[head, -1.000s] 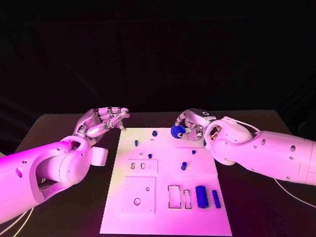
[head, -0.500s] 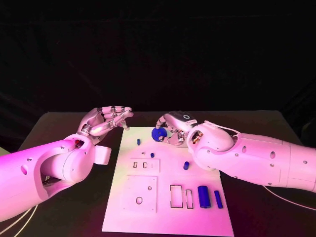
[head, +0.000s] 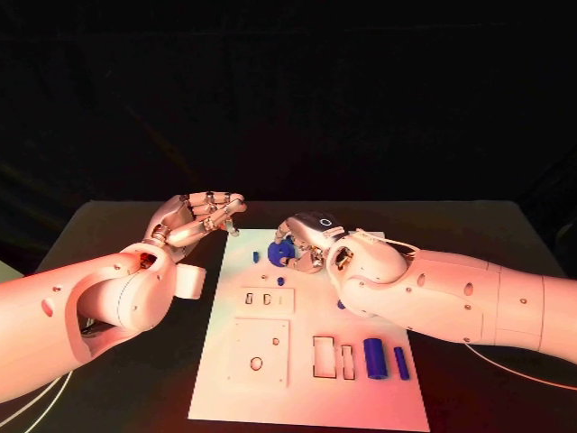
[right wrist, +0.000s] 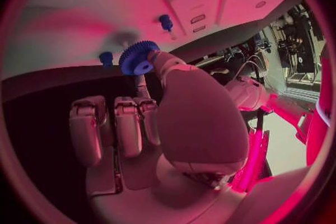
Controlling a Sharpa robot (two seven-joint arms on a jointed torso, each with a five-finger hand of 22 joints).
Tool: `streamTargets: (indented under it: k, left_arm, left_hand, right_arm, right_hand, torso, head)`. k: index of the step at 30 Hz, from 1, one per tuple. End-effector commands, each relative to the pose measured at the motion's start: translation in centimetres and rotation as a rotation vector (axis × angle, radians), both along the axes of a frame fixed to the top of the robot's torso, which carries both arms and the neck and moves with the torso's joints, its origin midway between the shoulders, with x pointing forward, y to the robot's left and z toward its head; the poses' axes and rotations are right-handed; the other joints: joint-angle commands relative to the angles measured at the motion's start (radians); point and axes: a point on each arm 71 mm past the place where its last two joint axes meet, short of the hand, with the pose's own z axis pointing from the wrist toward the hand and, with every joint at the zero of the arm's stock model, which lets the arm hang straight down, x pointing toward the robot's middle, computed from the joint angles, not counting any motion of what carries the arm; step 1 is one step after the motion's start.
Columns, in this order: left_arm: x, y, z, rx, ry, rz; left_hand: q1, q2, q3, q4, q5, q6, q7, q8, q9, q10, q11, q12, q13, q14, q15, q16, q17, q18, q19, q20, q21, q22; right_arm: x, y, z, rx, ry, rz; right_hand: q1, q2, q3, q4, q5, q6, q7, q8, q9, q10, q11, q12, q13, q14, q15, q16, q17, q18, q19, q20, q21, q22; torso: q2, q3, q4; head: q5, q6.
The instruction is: Assemble the parts on the task board
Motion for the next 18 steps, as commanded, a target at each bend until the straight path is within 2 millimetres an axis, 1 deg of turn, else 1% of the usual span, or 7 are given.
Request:
streamTargets:
  k: [1,3,6,9,10,14,18]
  left_arm:
    - [-0.1,-0.3,0.2,-0.013,-0.006,-0.020]
    - [-0.1,-0.3,0.2,-0.013,-0.006,-0.021]
    - [-0.1,-0.4,0.2,-0.014,-0.006,-0.022]
    - [-0.1,-0.4,0.2,-0.013,-0.006,-0.022]
    - [-0.1,-0.3,0.2,-0.013,-0.006,-0.021]
    - [-0.1,-0.3,0.2,-0.013,-0.006,-0.020]
    - [-0.1,-0.3,0.2,-0.013,-0.005,-0.021]
  left_hand:
    - [-0.002,0.004,0.005,-0.001,0.000,-0.003,-0.005,-0.002,0.001,-0.001,-0.001,-0.003,0.001,-0.006,0.000,0.007,0.001,0.019,-0.006,0.002,0.007,0.001]
    - [-0.002,0.004,0.005,-0.001,0.000,-0.003,-0.005,-0.002,0.001,-0.001,-0.001,-0.003,0.001,-0.006,0.000,0.007,0.001,0.019,-0.006,0.002,0.007,0.001]
    - [-0.002,0.004,0.005,-0.001,0.000,-0.003,-0.005,-0.002,0.001,-0.001,-0.001,-0.003,0.001,-0.006,0.000,0.007,0.001,0.019,-0.006,0.002,0.007,0.001]
    - [-0.002,0.004,0.005,-0.001,0.000,-0.003,-0.005,-0.002,0.001,-0.001,-0.001,-0.003,0.001,-0.006,0.000,0.007,0.001,0.019,-0.006,0.002,0.007,0.001]
    - [-0.002,0.004,0.005,-0.001,0.000,-0.003,-0.005,-0.002,0.001,-0.001,-0.001,-0.003,0.001,-0.006,0.000,0.007,0.001,0.019,-0.006,0.002,0.007,0.001]
    - [-0.002,0.004,0.005,-0.001,0.000,-0.003,-0.005,-0.002,0.001,-0.001,-0.001,-0.003,0.001,-0.006,0.000,0.007,0.001,0.019,-0.006,0.002,0.007,0.001]
    - [-0.002,0.004,0.005,-0.001,0.000,-0.003,-0.005,-0.002,0.001,-0.001,-0.001,-0.003,0.001,-0.006,0.000,0.007,0.001,0.019,-0.006,0.002,0.007,0.001]
  right_arm:
    - [0.1,0.3,-0.2,-0.026,-0.002,0.004]
    - [0.2,0.3,-0.3,-0.028,-0.002,0.002]
    - [0.4,0.4,-0.4,-0.037,-0.002,-0.006]
    - [0.7,0.3,-0.5,-0.047,-0.005,-0.018]
    - [0.8,0.3,-0.6,-0.049,-0.006,-0.022]
    - [1.0,0.0,-0.6,-0.056,-0.012,-0.039]
    - [1.2,-0.2,-0.7,-0.063,-0.018,-0.053]
  right_hand:
    - [-0.007,-0.001,0.006,0.002,-0.003,0.035,-0.018,0.023,0.020,0.102,-0.004,0.004,0.263,0.102,-0.005,0.005,0.263,-0.007,0.105,-0.004,0.005,0.263]
    - [-0.009,-0.002,0.008,0.002,-0.004,0.034,-0.017,0.022,0.020,0.102,-0.003,0.004,0.263,0.102,-0.005,0.005,0.263,-0.007,0.105,-0.003,0.005,0.263]
    - [-0.009,-0.002,0.008,0.002,-0.004,0.034,-0.017,0.022,0.020,0.102,-0.003,0.004,0.263,0.102,-0.005,0.005,0.263,-0.007,0.105,-0.003,0.005,0.263]
    - [-0.009,-0.002,0.008,0.002,-0.004,0.034,-0.017,0.022,0.020,0.102,-0.003,0.004,0.263,0.102,-0.005,0.005,0.263,-0.007,0.105,-0.003,0.005,0.263]
    - [-0.009,-0.002,0.008,0.002,-0.004,0.034,-0.017,0.022,0.020,0.102,-0.003,0.004,0.263,0.102,-0.005,0.005,0.263,-0.007,0.105,-0.003,0.005,0.263]
    - [-0.012,-0.004,0.010,0.001,-0.004,0.032,-0.016,0.021,0.020,0.102,-0.003,0.004,0.263,0.102,-0.004,0.005,0.263,-0.007,0.105,-0.003,0.005,0.263]
    - [-0.012,-0.004,0.010,0.001,-0.004,0.032,-0.016,0.021,0.020,0.102,-0.003,0.004,0.263,0.102,-0.004,0.005,0.263,-0.007,0.105,-0.003,0.005,0.263]
  torso:
    - [0.002,-0.0025,0.0040]
    - [0.003,-0.0032,0.0053]
    - [0.004,-0.0047,0.0090]
    - [0.003,-0.0043,0.0081]
    - [0.004,-0.0049,0.0095]
    - [0.004,-0.0050,0.0068]
    - [0.003,-0.0045,0.0069]
  head:
    - [-0.002,0.000]
    - [-0.003,0.001]
    - [-0.005,0.001]
    - [-0.005,0.000]
    - [-0.006,0.000]
    - [-0.004,0.002]
    - [-0.002,0.002]
